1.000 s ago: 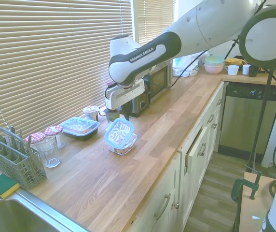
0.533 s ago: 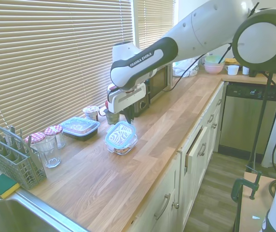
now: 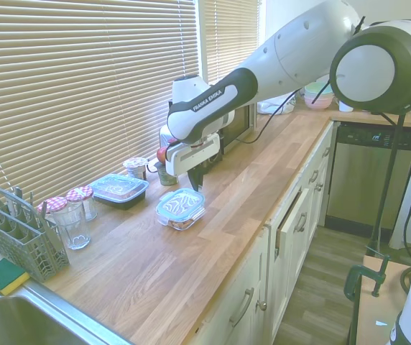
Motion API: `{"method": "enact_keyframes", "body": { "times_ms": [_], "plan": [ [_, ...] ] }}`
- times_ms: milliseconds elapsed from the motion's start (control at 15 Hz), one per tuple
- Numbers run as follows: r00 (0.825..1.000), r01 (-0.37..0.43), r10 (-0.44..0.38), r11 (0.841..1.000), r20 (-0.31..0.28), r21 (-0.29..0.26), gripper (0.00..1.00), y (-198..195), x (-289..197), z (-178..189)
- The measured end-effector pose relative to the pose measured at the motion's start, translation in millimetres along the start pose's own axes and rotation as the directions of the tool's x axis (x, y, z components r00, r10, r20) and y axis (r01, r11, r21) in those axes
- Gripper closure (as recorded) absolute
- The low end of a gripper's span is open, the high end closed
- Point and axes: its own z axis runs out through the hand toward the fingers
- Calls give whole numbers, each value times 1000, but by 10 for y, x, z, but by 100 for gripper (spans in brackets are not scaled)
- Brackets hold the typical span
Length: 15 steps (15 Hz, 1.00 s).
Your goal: Cover the lid of the food container
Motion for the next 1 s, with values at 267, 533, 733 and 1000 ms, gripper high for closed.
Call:
{"method": "enact_keyframes", "body": {
  "times_ms": [267,533,733,1000],
  "plan": [
    [1000,-2,2,1000,1,-7,0,-11,54,100],
    [1000,-7,7,1000,0,-10,0,-4,97,87],
    [1000,-9,9,1000,1,-14,0,-7,111,117],
    [1000,-8,8,1000,-4,-9,0,-19,117,91]
  ]
}}
